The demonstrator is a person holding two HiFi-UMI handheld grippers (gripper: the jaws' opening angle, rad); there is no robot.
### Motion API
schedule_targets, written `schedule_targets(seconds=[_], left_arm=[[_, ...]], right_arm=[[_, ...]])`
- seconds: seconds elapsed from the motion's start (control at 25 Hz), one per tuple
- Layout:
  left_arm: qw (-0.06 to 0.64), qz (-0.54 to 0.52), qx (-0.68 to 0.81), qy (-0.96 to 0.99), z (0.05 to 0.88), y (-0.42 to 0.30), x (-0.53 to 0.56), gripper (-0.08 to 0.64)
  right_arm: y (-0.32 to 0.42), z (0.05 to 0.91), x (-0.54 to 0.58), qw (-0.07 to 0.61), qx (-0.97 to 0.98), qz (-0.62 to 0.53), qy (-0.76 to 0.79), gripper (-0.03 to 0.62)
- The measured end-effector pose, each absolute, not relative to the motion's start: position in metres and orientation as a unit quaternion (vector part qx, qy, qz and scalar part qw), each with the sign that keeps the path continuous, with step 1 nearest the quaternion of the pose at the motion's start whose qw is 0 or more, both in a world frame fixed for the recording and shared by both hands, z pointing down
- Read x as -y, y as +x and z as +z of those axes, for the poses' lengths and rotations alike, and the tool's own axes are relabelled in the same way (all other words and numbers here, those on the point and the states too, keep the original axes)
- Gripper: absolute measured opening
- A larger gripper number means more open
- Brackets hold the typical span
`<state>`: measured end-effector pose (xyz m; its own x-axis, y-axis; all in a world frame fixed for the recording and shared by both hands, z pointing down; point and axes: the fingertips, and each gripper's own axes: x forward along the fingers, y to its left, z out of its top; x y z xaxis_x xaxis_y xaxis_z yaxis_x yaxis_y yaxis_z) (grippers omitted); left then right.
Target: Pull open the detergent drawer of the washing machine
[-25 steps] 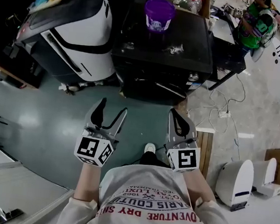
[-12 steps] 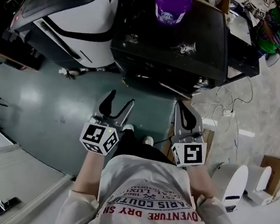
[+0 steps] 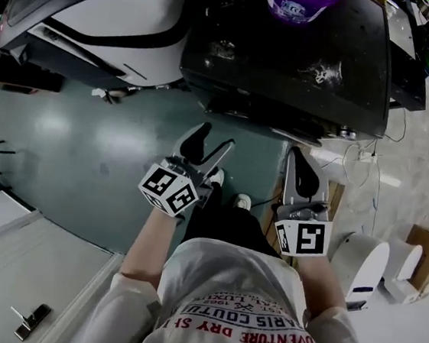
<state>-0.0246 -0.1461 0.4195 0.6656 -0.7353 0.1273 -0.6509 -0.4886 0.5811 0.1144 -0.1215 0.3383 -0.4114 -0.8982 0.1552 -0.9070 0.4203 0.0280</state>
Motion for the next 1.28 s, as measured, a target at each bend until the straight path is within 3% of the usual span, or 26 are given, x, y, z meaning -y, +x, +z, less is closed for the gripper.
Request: schedule_targets(seconds=[0.24, 0.52, 0.8, 1.08, 1.28], left_arm=[[0.415, -0.146, 0.385, 0.811, 0.477, -0.036, 0.191, 0.298], [0.474, -0.231, 0.372, 0.764, 0.519, -0.044, 0.226, 0.271], [0.491, -0.299, 0.353, 0.738, 0.542, -0.046, 0.254, 0.273], [0.466, -0.355, 0.287, 0.758, 0.535, -0.041, 0.267, 0.284], [0.476, -0.424, 0.241, 0.731, 0.528, -0.042, 0.269, 0.229]], right_arm=[[0.087, 0.385, 0.155, 0.098, 0.847, 0.017, 0.522, 0.0], [0.088, 0.428, 0.178, 0.103, 0.84, 0.036, 0.532, 0.0], [0.075, 0.455, 0.189, 0.102, 0.851, 0.035, 0.515, 0.0], [0.069, 0.477, 0.183, 0.114, 0.854, 0.042, 0.505, 0.0], [0.07, 0.488, 0.178, 0.118, 0.853, 0.046, 0.506, 0.0]])
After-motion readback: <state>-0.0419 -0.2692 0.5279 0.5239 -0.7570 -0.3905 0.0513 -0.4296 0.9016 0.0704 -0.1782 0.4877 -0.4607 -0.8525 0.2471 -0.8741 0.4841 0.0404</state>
